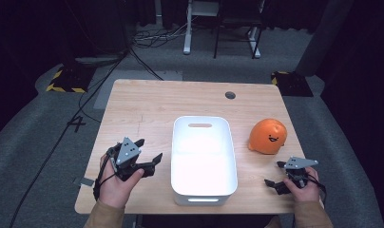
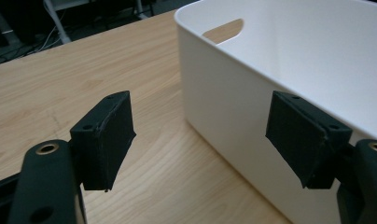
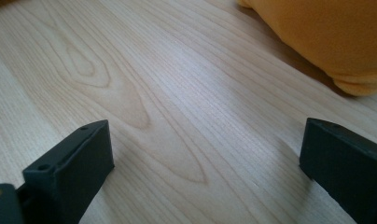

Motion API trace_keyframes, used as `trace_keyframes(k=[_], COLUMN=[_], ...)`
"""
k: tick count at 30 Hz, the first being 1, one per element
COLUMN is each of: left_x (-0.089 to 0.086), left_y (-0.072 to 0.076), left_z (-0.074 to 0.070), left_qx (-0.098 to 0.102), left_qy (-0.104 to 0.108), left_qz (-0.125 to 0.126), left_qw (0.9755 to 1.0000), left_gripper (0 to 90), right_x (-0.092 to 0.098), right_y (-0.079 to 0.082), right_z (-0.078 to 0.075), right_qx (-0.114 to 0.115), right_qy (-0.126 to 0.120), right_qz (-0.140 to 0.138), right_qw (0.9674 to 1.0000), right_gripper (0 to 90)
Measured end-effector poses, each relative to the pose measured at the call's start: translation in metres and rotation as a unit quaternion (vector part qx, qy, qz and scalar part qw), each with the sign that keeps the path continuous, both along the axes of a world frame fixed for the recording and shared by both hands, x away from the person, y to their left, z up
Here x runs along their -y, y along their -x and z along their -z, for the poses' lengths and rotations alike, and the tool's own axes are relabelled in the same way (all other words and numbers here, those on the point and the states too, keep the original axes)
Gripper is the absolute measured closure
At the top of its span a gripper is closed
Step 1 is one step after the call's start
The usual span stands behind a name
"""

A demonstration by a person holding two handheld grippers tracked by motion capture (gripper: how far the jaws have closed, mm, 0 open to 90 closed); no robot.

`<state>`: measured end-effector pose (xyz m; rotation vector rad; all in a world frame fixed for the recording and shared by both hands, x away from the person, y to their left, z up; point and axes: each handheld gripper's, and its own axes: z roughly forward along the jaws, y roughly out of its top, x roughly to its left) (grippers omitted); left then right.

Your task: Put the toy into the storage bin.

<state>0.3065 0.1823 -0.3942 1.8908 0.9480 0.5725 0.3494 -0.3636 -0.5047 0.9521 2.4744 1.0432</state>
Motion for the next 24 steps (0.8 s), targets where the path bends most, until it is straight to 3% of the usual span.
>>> trace_keyframes(k=[3,4,5,7,10,11,12,16,21,22,23,24], left_x=[-0.01,-0.01,-0.015,-0.02,-0.026,-0.026,-0.029,-0.032,-0.037,-0.04,-0.041,-0.041], left_y=[-0.019,-0.019,-0.026,-0.031,-0.037,-0.037,-0.04,-0.046,-0.054,-0.056,-0.057,-0.057], left_z=[0.014,0.014,0.024,0.036,0.055,0.055,0.062,0.073,0.089,0.093,0.095,0.095], left_qx=[-0.018,-0.018,-0.024,-0.036,-0.063,-0.063,-0.071,-0.085,-0.111,-0.134,-0.143,-0.143], left_qy=[0.002,0.002,-0.012,-0.029,-0.029,-0.029,-0.028,-0.031,-0.047,-0.056,-0.062,-0.062], left_qz=[-0.022,-0.022,-0.047,-0.064,-0.063,-0.063,-0.058,-0.056,-0.063,-0.066,-0.065,-0.065], left_qw=[0.9996,0.9996,0.9985,0.9969,0.9956,0.9956,0.9954,0.9943,0.9906,0.9872,0.9857,0.9857], left_gripper=[22.8,22.7,22.7,22.8,23.3,23.4,23.6,23.2,21.9,21.5,21.6,21.5], right_x=[0.0,0.0,0.0,-0.001,0.0,0.0,0.002,0.004,0.005,0.005,0.006,0.006], right_y=[0.0,0.0,0.0,0.0,-0.001,-0.001,0.0,0.0,0.002,0.003,0.003,0.004], right_z=[0.0,0.0,0.0,0.0,-0.001,-0.001,-0.002,-0.002,-0.002,-0.002,-0.002,-0.003], right_qx=[0.0,0.0,0.0,-0.001,0.003,0.003,0.011,0.015,0.015,0.017,0.019,0.018], right_qy=[0.0,0.0,0.001,-0.002,-0.008,-0.008,-0.014,-0.018,-0.016,-0.02,-0.022,-0.024], right_qz=[0.0,0.0,0.001,0.009,0.024,0.024,0.044,0.05,0.056,0.059,0.059,0.062], right_qw=[1.0,1.0,1.0,1.0,0.9997,0.9997,0.9989,0.9985,0.9982,0.9979,0.9978,0.9977], right_gripper=[2.5,2.5,2.5,2.9,12.0,12.0,20.6,23.7,26.3,31.5,33.9,37.0])
